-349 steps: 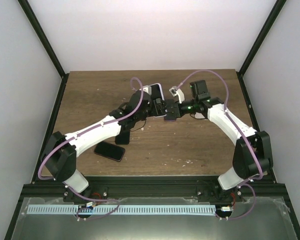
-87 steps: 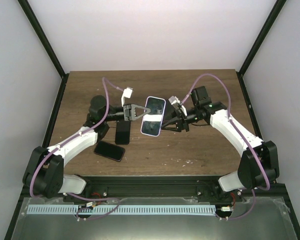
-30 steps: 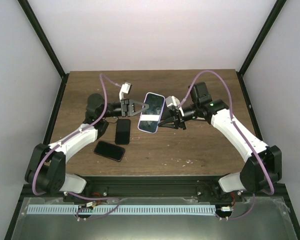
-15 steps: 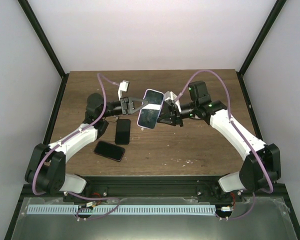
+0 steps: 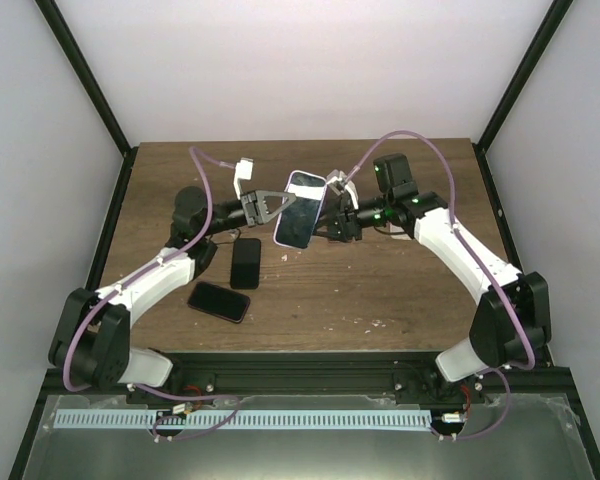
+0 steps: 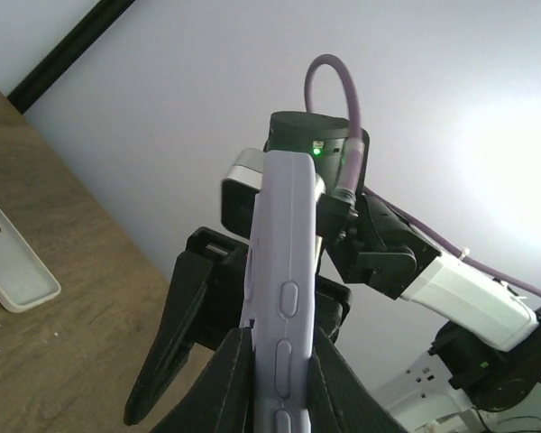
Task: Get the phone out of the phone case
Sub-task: Remove the phone case from the phone.
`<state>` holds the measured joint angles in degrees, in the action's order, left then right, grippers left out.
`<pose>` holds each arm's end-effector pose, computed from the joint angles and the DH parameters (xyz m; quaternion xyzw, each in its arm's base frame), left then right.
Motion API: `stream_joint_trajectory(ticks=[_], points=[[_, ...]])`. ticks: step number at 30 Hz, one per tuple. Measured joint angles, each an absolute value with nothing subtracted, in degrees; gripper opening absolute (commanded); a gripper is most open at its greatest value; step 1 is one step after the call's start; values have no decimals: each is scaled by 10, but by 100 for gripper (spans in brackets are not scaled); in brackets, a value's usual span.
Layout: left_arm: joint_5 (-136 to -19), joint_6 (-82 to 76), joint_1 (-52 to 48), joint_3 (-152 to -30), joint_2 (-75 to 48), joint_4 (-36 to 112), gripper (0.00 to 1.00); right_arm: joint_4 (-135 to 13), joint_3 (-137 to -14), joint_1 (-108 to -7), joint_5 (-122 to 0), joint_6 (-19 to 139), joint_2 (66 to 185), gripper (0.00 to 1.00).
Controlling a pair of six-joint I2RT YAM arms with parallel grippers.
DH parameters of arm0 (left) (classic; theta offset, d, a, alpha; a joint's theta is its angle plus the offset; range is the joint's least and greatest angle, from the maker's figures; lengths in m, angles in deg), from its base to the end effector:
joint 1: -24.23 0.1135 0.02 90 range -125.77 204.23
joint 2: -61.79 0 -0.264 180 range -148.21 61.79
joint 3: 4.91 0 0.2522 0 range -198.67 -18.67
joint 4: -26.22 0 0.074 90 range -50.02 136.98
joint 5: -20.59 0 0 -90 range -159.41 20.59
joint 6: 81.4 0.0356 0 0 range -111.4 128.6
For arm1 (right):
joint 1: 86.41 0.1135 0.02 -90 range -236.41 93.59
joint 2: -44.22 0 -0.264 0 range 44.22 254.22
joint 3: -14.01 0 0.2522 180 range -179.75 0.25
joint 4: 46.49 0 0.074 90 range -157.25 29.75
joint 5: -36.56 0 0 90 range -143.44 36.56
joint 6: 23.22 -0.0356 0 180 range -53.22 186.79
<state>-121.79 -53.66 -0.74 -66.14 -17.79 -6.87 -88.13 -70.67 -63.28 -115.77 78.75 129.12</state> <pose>0.2639 -0.1540 0.3181 0.1560 0.6309 -0.6853 0.3286 0.2784 0.1532 0.3151 -0.4368 0.6813 0.5042 0.3014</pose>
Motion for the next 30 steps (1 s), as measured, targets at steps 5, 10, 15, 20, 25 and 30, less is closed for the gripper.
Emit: stream_joint_trajectory(ticks=[5, 10, 15, 20, 25, 30], points=[[-1199, -500, -17, -661, -169, -39, 0, -873, -711, -646, -1187, 729, 1307, 51], [-1179, -496, -26, -661, -162, -48, 0, -839, -711, -660, -1230, 682, 1307, 57], [-1171, -515, -32, -661, -161, -91, 0, -765, -709, -666, -1289, 642, 1307, 59], [-1170, -543, -41, -661, -167, -141, 0, -687, -707, -668, -1355, 608, 1307, 47], [-1160, -558, -44, -662, -180, -163, 0, -653, -704, -671, -1390, 588, 1307, 15], [-1143, -518, -45, -681, -185, -95, 11, -687, -700, -678, -1375, 590, 1306, 1]])
